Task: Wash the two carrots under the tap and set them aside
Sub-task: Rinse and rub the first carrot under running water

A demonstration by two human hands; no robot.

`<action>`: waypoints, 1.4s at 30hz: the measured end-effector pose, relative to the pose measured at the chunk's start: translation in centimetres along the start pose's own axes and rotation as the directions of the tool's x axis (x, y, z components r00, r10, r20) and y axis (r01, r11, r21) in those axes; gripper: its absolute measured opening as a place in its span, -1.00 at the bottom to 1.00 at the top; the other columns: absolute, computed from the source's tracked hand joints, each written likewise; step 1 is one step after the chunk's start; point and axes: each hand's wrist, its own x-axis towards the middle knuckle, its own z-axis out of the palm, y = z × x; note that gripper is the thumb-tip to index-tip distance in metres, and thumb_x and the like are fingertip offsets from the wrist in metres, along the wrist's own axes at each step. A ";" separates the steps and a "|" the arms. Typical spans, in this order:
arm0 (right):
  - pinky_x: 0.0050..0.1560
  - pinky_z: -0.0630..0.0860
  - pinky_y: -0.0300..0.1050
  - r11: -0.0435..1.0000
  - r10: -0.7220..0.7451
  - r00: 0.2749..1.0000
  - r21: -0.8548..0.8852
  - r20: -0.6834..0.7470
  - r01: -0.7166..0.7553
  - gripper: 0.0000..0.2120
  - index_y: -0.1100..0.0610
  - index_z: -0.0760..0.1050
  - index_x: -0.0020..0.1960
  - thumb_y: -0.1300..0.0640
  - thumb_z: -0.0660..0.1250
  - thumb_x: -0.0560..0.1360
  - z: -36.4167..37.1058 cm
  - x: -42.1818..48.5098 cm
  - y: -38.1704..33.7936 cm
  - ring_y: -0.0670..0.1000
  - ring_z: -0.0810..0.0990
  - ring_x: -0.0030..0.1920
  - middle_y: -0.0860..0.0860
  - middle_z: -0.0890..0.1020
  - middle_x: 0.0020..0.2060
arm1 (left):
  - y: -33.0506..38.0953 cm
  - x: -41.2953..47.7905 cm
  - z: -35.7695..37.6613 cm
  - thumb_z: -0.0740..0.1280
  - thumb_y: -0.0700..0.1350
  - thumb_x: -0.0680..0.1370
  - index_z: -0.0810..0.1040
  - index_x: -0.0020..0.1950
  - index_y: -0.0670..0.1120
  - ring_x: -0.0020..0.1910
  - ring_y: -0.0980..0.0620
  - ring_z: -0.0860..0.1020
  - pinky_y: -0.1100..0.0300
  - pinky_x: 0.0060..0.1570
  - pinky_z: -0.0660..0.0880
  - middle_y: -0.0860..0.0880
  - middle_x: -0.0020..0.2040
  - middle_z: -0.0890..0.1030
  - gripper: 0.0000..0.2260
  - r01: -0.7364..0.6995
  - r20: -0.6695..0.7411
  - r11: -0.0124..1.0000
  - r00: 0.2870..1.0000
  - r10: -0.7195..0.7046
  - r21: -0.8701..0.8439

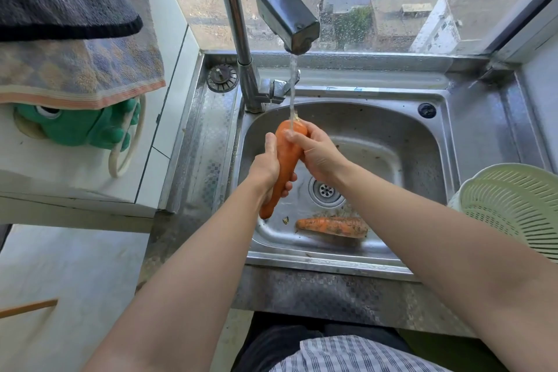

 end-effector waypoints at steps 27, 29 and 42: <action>0.09 0.56 -0.01 0.989 0.082 0.992 0.116 0.097 -0.094 -0.44 0.27 0.27 0.45 0.33 0.28 0.46 -0.9 0.6 -0.3 0.18 0.53 0.22 0.30 0.47 0.28 | 0.2 -0.1 0.3 -0.16 0.38 0.57 0.58 -0.01 -0.24 -0.54 0.02 0.44 0.25 -0.56 0.40 -0.14 -0.38 0.53 -0.21 0.024 0.012 0.999 1.000 -0.025 0.033; 0.02 0.56 -0.05 0.992 0.083 0.994 0.087 0.068 -0.088 -0.48 0.27 0.29 0.42 0.34 0.25 0.48 -0.6 0.6 -0.4 0.15 0.53 0.16 0.30 0.47 0.25 | 0.2 -0.2 0.4 -0.16 0.38 0.57 0.57 -0.04 -0.23 -0.54 0.02 0.44 0.25 -0.56 0.40 -0.13 -0.39 0.53 -0.22 0.024 -0.001 0.999 1.000 -0.024 0.023; 0.22 0.53 0.04 0.992 0.078 0.993 0.092 0.089 -0.087 -0.40 0.28 0.27 0.44 0.31 0.28 0.41 -0.6 0.9 -0.4 0.17 0.52 0.22 0.26 0.48 0.24 | 0.4 -0.4 0.1 -0.15 0.37 0.58 0.58 -0.02 -0.24 -0.54 0.02 0.45 0.25 -0.54 0.42 -0.13 -0.39 0.54 -0.22 0.026 -0.001 0.999 1.000 -0.026 0.026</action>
